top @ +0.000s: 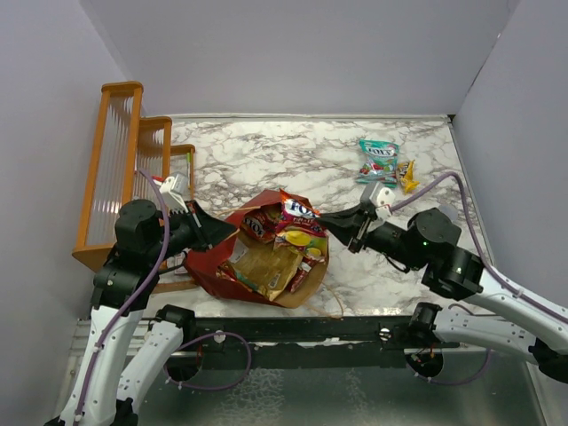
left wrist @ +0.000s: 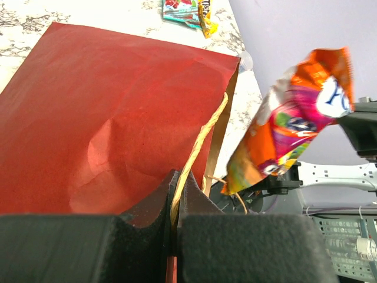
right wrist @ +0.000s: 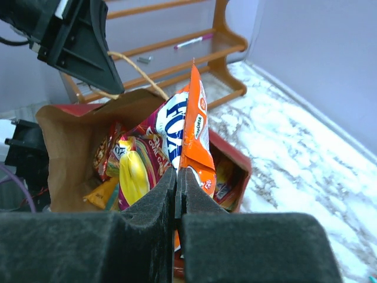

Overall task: Take the snacks out of the paper bag
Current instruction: Take out the snack from the paper bag, then place the snack at the center of the board.

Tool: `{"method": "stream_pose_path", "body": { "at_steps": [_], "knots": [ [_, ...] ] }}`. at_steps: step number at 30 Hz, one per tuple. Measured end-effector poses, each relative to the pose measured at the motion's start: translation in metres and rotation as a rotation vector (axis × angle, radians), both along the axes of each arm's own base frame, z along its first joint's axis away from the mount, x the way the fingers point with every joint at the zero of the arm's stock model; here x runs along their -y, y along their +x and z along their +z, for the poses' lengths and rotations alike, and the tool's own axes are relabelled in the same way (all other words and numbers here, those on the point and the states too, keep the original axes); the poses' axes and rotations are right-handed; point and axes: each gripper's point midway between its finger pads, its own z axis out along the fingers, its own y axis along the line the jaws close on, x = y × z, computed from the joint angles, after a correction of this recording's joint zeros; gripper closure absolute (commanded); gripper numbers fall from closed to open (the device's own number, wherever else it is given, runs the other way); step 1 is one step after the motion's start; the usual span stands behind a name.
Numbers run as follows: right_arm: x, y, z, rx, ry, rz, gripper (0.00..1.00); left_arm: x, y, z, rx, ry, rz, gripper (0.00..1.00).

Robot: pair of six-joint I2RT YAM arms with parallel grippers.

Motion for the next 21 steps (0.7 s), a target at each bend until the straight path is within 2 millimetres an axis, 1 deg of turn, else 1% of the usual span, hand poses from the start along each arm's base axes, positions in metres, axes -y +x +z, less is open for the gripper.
{"method": "stream_pose_path", "body": {
  "at_steps": [2,5,7,8,10,11,14,18,21],
  "knots": [
    [0.008,0.002,0.010,0.033,0.015,-0.026,0.99,0.000,0.001,-0.001,-0.005,0.001,0.001,1.00],
    [0.028,0.013,0.023,0.056,0.056,-0.138,0.98,0.000,0.001,-0.002,-0.009,0.003,0.001,1.00],
    [0.044,0.028,0.029,0.051,0.092,-0.265,0.99,0.000,0.001,-0.003,-0.011,0.003,0.001,1.00],
    [0.055,0.040,0.029,0.038,0.113,-0.364,0.99,0.000,0.001,-0.003,-0.011,0.004,0.002,1.00],
    [0.075,0.058,0.028,0.016,0.134,-0.528,0.99,0.000,0.001,-0.003,-0.011,0.005,0.001,1.00],
    [0.087,0.069,0.025,0.002,0.140,-0.628,0.99,0.000,0.001,-0.004,-0.011,0.007,0.000,1.00],
    [0.110,0.088,0.014,-0.021,0.128,-0.836,0.99,0.000,0.001,-0.005,-0.014,0.013,-0.001,1.00],
    [0.133,0.105,-0.013,-0.030,0.073,-1.043,0.99,-0.002,0.002,-0.008,-0.020,0.026,0.006,1.00],
    [0.154,0.125,-0.035,-0.064,0.042,-1.159,0.98,-0.003,0.001,-0.010,-0.029,0.030,0.009,1.00]
  ]
}}
